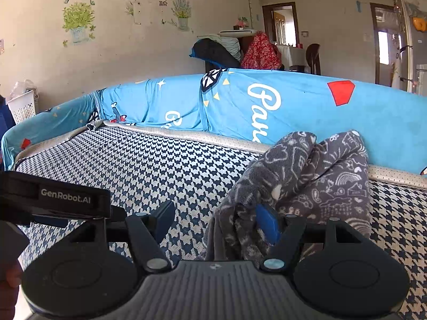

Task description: Fold clothes

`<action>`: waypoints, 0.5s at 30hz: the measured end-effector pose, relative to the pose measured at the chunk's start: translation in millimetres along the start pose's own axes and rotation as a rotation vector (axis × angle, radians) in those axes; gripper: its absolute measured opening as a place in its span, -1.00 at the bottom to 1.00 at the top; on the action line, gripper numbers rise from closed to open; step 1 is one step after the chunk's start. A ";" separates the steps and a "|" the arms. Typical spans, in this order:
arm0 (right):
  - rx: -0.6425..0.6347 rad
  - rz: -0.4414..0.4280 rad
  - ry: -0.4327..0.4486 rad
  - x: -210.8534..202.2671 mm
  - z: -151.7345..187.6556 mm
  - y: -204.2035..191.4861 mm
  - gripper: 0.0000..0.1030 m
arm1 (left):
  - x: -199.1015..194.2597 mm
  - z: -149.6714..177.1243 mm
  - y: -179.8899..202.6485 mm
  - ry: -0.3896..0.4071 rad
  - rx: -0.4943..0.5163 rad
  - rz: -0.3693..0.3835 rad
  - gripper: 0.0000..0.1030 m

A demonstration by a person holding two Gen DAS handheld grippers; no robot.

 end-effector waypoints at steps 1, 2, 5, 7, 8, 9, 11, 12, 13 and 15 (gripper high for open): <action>0.021 0.001 0.004 -0.5 -0.3 2.9 0.32 | -1.1 -0.7 -0.8 0.003 -0.006 -0.001 1.00; 0.042 0.002 0.008 -0.8 -0.6 6.0 0.33 | -2.1 -1.3 -1.6 0.007 -0.012 -0.002 1.00; 0.143 0.009 0.015 2.6 2.0 20.3 0.35 | -0.8 -1.3 -2.7 0.003 -0.012 -0.004 1.00; 0.222 0.015 0.018 6.4 4.8 31.8 0.35 | 0.1 -1.3 -3.4 0.000 -0.011 -0.006 1.00; 0.262 0.017 0.019 8.3 6.3 37.5 0.35 | 0.4 -1.2 -3.7 -0.001 -0.011 -0.007 1.00; 0.299 0.014 0.025 10.5 7.5 43.1 0.37 | -0.5 -0.3 -3.5 0.002 -0.007 -0.007 1.00; 0.371 0.001 0.034 15.0 10.2 52.2 0.40 | -1.1 0.5 -2.9 0.009 0.003 -0.009 1.00; 0.405 -0.007 0.036 17.5 11.7 55.6 0.40 | -2.4 1.5 -2.5 0.011 0.007 -0.010 1.00; 0.437 -0.017 0.037 20.8 13.3 58.1 0.40 | -2.0 2.3 -2.1 0.012 0.011 -0.011 1.00; 0.487 -0.036 0.038 27.5 16.4 61.7 0.40 | -1.7 3.4 -0.9 0.012 0.017 -0.007 1.00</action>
Point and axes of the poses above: each gripper's, at about its wrist camera, not at the fingertips, and x roughly the way its jaws point, y to its right, z to its underside, the point moved 5 cm from there along x, roughly the way its jaws point, and after that the axes turned 15 degrees about -x, right-handed, at the moved point
